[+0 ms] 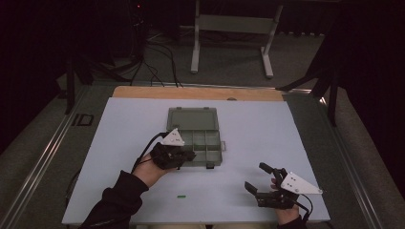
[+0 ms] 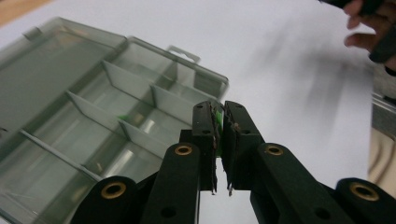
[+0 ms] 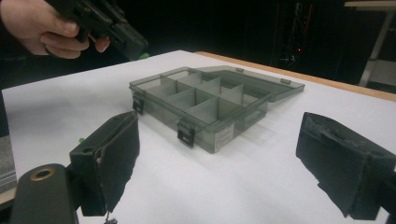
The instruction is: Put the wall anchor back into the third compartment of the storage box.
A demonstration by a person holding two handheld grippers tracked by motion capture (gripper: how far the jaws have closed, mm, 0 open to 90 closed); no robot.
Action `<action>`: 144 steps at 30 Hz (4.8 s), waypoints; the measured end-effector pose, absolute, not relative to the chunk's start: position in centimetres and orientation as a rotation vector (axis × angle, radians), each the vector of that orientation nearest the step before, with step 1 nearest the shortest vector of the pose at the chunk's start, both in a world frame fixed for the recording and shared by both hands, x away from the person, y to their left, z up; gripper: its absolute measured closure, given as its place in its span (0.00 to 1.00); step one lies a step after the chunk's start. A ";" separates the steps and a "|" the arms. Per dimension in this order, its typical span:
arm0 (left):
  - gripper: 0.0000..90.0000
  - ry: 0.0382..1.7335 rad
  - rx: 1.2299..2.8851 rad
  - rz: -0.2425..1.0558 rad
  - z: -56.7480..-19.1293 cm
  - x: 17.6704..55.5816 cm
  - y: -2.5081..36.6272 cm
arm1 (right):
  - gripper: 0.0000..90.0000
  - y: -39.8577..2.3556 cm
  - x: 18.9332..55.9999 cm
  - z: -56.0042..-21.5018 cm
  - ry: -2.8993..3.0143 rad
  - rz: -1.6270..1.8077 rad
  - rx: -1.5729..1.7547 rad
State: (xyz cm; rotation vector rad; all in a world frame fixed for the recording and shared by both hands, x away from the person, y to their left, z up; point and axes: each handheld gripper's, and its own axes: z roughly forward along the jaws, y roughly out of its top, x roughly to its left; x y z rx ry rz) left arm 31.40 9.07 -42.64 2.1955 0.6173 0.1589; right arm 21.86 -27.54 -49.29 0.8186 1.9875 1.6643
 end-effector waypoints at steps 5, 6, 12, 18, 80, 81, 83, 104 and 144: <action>0.93 0.666 2.157 0.202 -42.1 32.1 8.8 | 0.15 -27.5 21.9 -49.3 1.990 1.663 0.817; 0.93 0.677 2.148 0.206 -42.0 32.3 8.7 | 0.15 -27.5 21.9 -49.3 1.991 1.663 0.819; 0.93 0.733 2.122 0.240 -41.6 33.5 8.1 | 0.15 -27.5 21.8 -49.3 1.992 1.662 0.815; 0.93 0.774 2.097 0.267 -41.5 34.4 7.4 | 0.15 -27.5 21.9 -49.3 1.993 1.664 0.819; 0.27 1.136 2.123 0.232 -46.6 39.2 3.6 | 0.15 -27.6 21.9 -49.3 2.001 1.679 0.822; 0.22 1.135 2.130 0.239 -46.6 39.1 3.6 | 0.15 -27.6 21.9 -49.3 2.002 1.678 0.822; 0.15 1.135 2.127 0.254 -46.4 39.0 3.8 | 0.15 -27.6 21.9 -49.3 2.003 1.677 0.821; 0.00 0.964 2.128 0.210 -44.0 36.3 6.7 | 0.15 -27.4 21.8 -49.3 2.004 1.671 0.817; 0.00 0.631 2.168 0.118 -43.2 27.6 11.0 | 0.15 -27.2 21.9 -49.4 2.011 1.667 0.820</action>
